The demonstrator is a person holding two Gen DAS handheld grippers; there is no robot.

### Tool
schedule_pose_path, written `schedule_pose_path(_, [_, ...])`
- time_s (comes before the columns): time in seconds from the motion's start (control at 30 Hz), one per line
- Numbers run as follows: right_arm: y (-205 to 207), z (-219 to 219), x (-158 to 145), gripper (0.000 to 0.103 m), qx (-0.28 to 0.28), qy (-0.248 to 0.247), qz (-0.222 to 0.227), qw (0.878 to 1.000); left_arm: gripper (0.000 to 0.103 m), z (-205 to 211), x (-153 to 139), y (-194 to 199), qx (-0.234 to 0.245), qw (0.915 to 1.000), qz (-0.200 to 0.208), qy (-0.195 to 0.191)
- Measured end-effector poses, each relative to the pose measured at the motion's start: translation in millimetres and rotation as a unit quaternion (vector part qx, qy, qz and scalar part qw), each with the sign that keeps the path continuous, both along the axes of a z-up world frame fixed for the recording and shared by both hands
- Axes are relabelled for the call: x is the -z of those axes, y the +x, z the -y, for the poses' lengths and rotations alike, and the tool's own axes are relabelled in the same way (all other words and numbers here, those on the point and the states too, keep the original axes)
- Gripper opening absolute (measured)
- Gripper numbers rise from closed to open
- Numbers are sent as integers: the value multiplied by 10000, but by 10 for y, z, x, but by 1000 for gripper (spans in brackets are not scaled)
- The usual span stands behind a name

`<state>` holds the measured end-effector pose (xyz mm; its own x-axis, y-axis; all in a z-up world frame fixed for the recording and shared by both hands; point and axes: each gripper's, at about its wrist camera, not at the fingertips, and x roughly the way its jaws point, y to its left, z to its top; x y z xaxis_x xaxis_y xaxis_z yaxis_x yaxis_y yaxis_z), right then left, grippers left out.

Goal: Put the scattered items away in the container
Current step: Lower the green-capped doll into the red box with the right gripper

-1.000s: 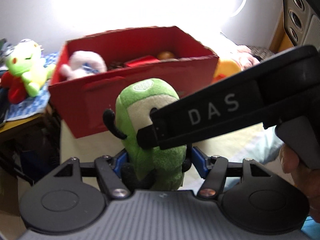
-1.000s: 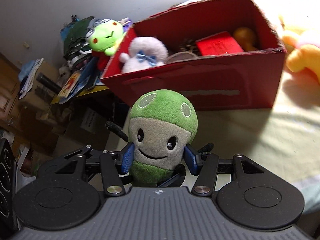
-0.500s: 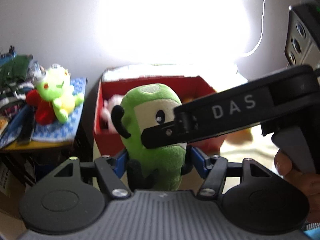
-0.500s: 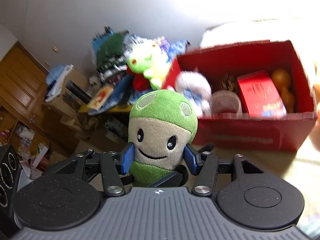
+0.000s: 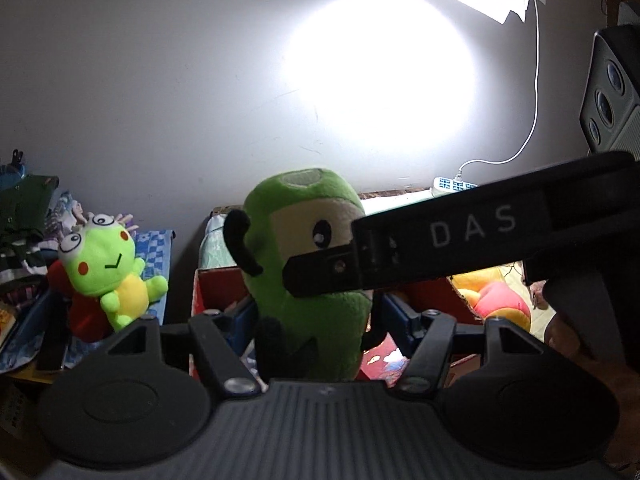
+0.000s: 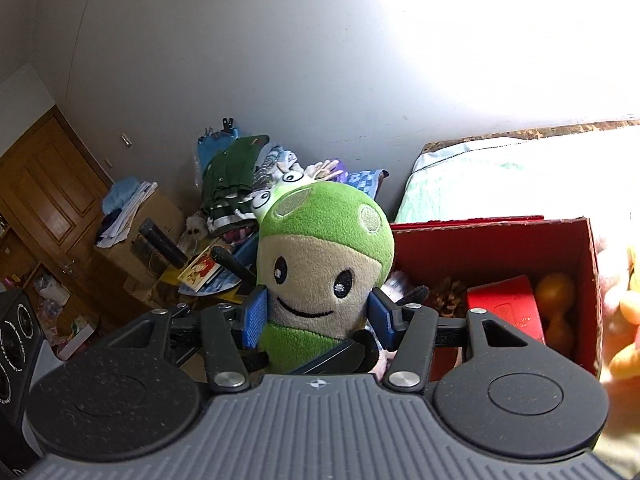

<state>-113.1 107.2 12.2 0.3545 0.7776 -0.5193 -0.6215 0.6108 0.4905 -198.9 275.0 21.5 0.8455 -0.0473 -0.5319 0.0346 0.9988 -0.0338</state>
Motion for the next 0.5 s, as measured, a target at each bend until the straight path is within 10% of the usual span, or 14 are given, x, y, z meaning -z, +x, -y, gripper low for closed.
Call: schedule_pose_path(0.5, [471, -100, 671, 56, 244, -609, -702, 9954, 64, -62, 751, 548, 164, 9937, -1034, -410])
